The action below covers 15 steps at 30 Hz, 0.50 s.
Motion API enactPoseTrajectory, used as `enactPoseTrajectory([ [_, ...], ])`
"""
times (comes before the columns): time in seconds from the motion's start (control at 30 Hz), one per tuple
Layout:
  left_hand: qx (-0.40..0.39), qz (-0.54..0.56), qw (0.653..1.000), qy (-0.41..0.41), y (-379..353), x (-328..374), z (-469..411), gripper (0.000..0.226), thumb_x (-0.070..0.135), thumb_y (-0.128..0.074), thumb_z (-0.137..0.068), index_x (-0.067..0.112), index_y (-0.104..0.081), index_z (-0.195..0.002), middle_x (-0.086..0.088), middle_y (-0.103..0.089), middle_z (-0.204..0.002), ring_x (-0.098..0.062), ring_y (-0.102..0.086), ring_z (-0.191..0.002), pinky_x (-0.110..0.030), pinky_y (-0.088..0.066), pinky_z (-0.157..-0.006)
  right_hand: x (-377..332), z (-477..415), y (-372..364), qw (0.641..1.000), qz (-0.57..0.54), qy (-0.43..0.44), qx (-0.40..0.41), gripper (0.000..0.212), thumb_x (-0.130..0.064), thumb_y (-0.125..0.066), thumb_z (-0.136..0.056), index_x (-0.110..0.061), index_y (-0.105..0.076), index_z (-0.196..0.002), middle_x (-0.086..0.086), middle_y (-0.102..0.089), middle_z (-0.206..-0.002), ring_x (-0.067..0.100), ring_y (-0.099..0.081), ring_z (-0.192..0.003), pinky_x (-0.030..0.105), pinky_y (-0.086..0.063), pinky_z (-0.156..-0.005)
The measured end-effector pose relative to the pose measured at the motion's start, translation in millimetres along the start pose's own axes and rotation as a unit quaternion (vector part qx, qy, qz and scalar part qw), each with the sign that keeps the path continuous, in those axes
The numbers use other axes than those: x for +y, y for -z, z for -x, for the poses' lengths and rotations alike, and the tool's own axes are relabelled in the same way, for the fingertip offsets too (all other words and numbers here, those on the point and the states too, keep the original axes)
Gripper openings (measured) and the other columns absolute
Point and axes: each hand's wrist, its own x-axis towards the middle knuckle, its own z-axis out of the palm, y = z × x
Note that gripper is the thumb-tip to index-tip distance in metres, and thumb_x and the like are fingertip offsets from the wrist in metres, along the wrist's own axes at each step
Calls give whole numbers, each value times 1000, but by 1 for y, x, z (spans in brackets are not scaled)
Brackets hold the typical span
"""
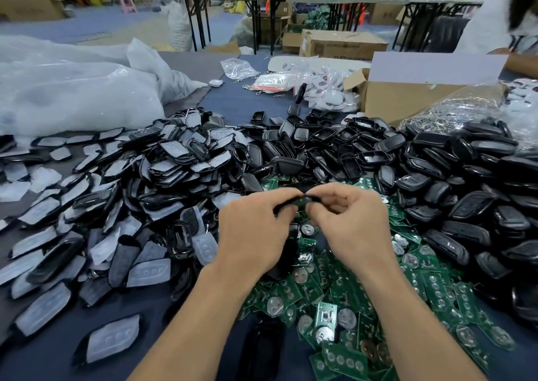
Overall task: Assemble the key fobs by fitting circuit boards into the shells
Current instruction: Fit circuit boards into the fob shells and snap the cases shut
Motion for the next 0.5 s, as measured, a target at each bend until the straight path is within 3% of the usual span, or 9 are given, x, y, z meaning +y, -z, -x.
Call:
enactPoseTrajectory([
  [0.1, 94, 132, 979, 126, 9, -9, -11, 32, 20, -79, -90, 47, -73, -106, 38, -68, -74, -1, -74, -80, -28, -61, -79, -2, -2, -6, 999, -1, -23, 32, 20, -13, -78, -88, -32, -78, -90, -20, -76, -80, 1, -73, -76, 20, -61, -71],
  [0.17, 174, 296, 906, 247, 17, -26, -23, 30, 7, -80, -89, 36, -79, -91, 23, -77, -78, -4, -76, -78, -28, -64, -76, -9, -6, -14, 999, 30, -10, 9, 18, -15, -76, -90, -32, -79, -92, -22, -74, -79, -6, -70, -80, 11, -56, -73],
  [0.2, 213, 361, 858, 296, 22, -36, -28, 27, 3, -79, -90, 29, -79, -94, 16, -78, -77, -6, -76, -75, -26, -64, -71, -15, -11, -20, 999, 49, -1, -10, 17, -16, -75, -91, -32, -79, -92, -22, -74, -78, -8, -68, -81, 8, -54, -74],
  [0.27, 276, 422, 793, 341, 33, -54, -36, 15, 1, -77, -91, 5, -77, -105, 8, -78, -73, -8, -75, -70, -22, -62, -66, -27, -26, -38, 994, 98, 15, -51, 13, -18, -72, -91, -29, -80, -91, -20, -73, -78, -2, -69, -77, 13, -54, -72],
  [0.33, 329, 440, 757, 354, 41, -65, -38, 25, 0, -78, -90, -7, -72, -114, 7, -75, -74, -8, -75, -69, -23, -62, -68, -37, -44, -61, 985, 151, 17, -86, 13, -20, -67, -92, -25, -79, -90, -12, -75, -80, 7, -69, -74, 26, -56, -75],
  [0.4, 354, 444, 742, 356, 44, -70, -38, 22, 0, -79, -89, -7, -72, -108, 6, -74, -72, -10, -74, -69, -24, -63, -68, -42, -61, -85, 975, 194, 18, -105, 14, -19, -63, -93, -20, -78, -91, 0, -77, -86, 20, -69, -83, 31, -56, -79],
  [0.5, 353, 427, 757, 347, 41, -71, -37, 21, 1, -80, -88, -5, -74, -107, 7, -76, -70, -11, -76, -72, -25, -63, -67, -47, -82, -116, 969, 224, 24, -99, 17, -20, -62, -92, -11, -75, -96, 8, -75, -93, 30, -66, -94, 35, -53, -81],
])
